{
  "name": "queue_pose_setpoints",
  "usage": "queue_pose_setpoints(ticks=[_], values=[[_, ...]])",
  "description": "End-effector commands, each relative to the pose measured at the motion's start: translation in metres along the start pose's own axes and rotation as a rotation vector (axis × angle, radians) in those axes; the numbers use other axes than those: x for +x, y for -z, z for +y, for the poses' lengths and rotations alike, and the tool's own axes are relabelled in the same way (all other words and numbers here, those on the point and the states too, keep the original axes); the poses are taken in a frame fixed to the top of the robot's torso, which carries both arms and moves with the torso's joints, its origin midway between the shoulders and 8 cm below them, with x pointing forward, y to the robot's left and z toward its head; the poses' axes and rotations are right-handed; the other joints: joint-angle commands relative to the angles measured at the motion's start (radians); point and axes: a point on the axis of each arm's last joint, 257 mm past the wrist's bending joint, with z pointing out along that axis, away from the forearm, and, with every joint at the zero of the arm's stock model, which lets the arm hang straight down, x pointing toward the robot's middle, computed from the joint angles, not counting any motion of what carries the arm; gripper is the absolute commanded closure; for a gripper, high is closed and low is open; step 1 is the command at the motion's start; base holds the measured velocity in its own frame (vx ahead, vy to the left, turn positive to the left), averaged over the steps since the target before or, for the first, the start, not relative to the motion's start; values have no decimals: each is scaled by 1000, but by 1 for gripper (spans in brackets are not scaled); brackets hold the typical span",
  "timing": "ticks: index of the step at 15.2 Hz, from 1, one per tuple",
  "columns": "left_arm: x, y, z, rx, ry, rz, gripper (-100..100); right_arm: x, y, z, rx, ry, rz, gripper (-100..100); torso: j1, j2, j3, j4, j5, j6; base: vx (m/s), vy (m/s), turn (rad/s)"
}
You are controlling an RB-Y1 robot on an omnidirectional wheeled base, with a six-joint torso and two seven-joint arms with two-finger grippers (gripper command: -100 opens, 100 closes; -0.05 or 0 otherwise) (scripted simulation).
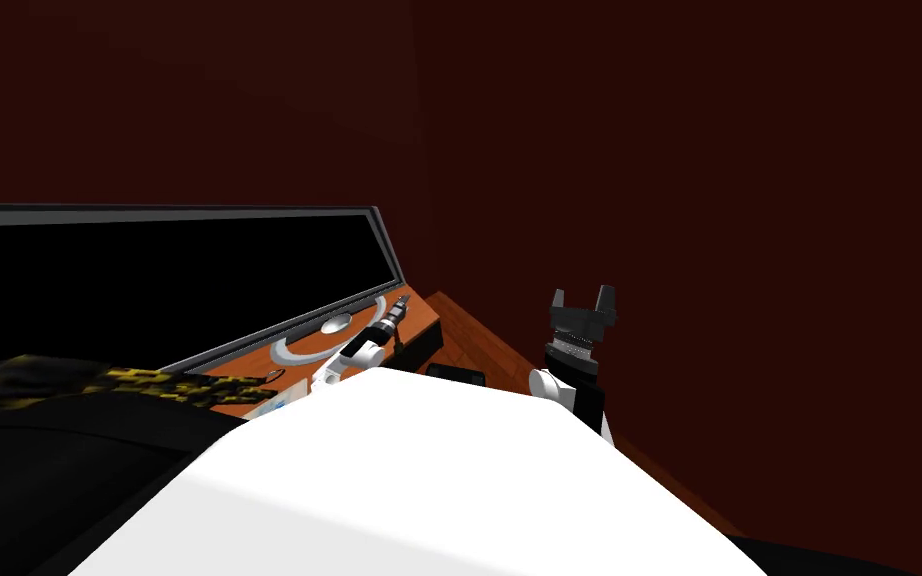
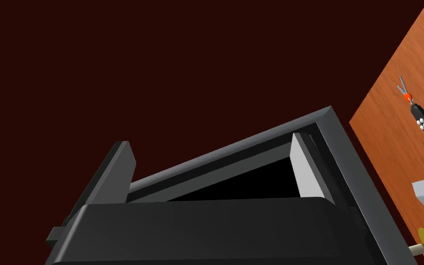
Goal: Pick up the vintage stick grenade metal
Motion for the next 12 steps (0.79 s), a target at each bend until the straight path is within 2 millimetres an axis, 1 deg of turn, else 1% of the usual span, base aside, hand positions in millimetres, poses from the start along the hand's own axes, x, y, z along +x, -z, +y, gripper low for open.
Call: queue_pose_setpoints(ticks=[1,2,3,4,5,6,7,8,9,10,11,12], values=[[1,0,25,-73,-12,24,-100,0,0,0,0,0,0,0,0,0,0,0,0,0,1,46,-142],[1,0,26,-76,-12,25,-100,0,0,0,0,0,0,0,0,0,0,0,0,1,3,49,-162],[2,3,48,-136,-20,45,-100,0,0,0,0,0,0,0,-1,0,0,0,0,0,8,61,-175],[2,3,49,-139,-20,46,-100,0,0,0,0,0,0,0,0,-1,0,0,0,1,7,67,-150],[3,7,72,-203,-28,67,-100,0,0,0,0,0,0,0,0,-1,-1,0,0,0,-6,77,-200],[3,7,72,-203,-28,67,-100,0,0,0,0,0,0,0,1,0,0,0,0,1,-10,76,-167],[3,12,95,-266,-35,89,-100,0,0,0,0,0,0,0,1,0,0,0,0,0,-10,77,-194],[3,12,95,-266,-35,89,-100,0,0,0,0,0,0,0,1,0,0,0,0,0,-11,75,-158],[4,18,118,-329,-40,111,-100,0,0,0,0,0,0,0,1,0,0,0,0,0,-9,77,-184],[4,18,118,-330,-40,111,-100,0,0,0,0,0,0,0,2,0,0,0,0,0,-8,77,-176],[4,26,139,-391,-44,133,-100,0,0,0,0,0,0,0,1,0,0,0,0,0,-10,78,-216],[4,26,139,-392,-44,134,-100,0,0,0,0,0,0,0,2,0,0,0,0,1,-13,70,-166]])
